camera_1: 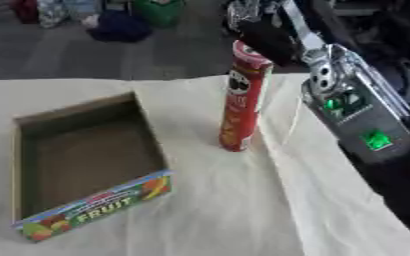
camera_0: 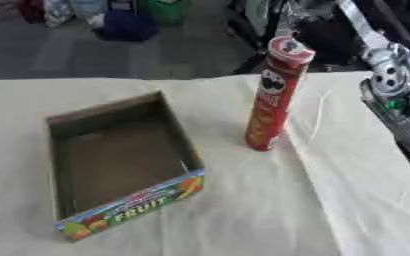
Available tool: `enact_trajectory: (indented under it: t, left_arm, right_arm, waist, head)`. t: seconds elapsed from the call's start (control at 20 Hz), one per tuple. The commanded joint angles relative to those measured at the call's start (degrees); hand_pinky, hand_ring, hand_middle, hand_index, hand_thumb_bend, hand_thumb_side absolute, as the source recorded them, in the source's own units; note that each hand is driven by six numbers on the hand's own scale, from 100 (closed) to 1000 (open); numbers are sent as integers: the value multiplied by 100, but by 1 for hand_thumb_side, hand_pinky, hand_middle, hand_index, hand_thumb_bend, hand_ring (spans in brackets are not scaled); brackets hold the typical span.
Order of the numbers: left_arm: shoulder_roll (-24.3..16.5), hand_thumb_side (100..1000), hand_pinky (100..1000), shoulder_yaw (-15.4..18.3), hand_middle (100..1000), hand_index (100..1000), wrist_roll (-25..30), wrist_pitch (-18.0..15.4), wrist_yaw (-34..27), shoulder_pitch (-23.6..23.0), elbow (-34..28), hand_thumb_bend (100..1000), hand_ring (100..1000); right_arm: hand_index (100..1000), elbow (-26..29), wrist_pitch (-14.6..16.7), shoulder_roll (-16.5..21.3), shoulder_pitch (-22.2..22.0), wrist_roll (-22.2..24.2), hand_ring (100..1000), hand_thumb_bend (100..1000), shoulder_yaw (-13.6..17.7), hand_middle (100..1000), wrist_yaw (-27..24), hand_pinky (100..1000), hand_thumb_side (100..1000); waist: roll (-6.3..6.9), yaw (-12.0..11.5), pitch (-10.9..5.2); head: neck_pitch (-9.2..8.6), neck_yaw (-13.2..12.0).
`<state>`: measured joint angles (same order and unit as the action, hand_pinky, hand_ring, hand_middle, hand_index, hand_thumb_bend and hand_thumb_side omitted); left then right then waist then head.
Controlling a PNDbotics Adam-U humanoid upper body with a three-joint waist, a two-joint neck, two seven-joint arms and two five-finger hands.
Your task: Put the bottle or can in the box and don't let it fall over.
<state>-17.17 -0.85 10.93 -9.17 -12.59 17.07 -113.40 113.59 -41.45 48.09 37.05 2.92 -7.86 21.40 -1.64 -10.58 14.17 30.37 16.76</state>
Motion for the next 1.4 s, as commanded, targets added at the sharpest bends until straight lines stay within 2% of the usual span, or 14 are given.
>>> enact_trajectory:
  t: [0.05,0.2,0.45,0.55,0.65,0.85,1.0,1.1,1.4]
  left_arm:
    - [-55,672,461,-7,792,829,37,-2,6,64,-119,100,751]
    - [-56,673,461,-10,793,829,46,0,18,64,-119,100,754]
    - [-50,675,460,-18,794,829,61,1,37,70,-119,100,755]
    - [-46,675,460,-20,794,828,67,0,57,76,-119,100,755]
    - [-45,675,460,-22,795,828,65,-5,69,85,-119,100,756]
    - [-44,677,460,-30,795,828,70,-6,79,98,-119,100,756]
    - [-40,678,459,-39,795,828,81,-6,80,109,-119,100,756]
    - [-37,677,459,-42,795,827,89,-3,81,114,-119,100,757]
    - [-24,679,459,-45,796,828,113,-5,76,128,-119,100,757]
  right_arm:
    - [1000,100,-122,86,106,171,961,100,18,1000,-94,711,951]
    - [1000,100,-191,79,101,174,966,100,22,1000,-75,719,946]
    - [1000,100,-241,56,80,104,1000,100,-1,1000,23,840,964]
    - [1000,100,-246,43,80,74,1000,100,-20,1000,-15,854,974]
    - [1000,100,-247,45,82,45,1000,100,-42,1000,-12,904,967]
    - [996,100,-222,25,93,5,1000,100,-74,1000,64,885,958]
    - [994,100,-235,19,115,39,999,100,-108,1000,188,809,928]
    - [990,100,-230,11,137,86,985,100,-123,1000,308,792,923]
    - [990,13,-210,10,168,355,995,100,-140,1000,857,833,934]
  waist:
    - [-2,-5,-102]
    - [-3,-10,-84]
    - [0,-20,-47]
    - [1,-29,-30]
    - [1,-40,-11]
    - [2,-61,24]
    - [0,-79,45]
    - [-2,-93,57]
    - [-15,-134,95]
  head:
    - [-81,-20]
    - [-108,-31]
    - [-167,-34]
    - [-192,-27]
    - [-206,-18]
    - [-234,-9]
    - [-234,-7]
    - [-234,-4]
    - [-230,-3]
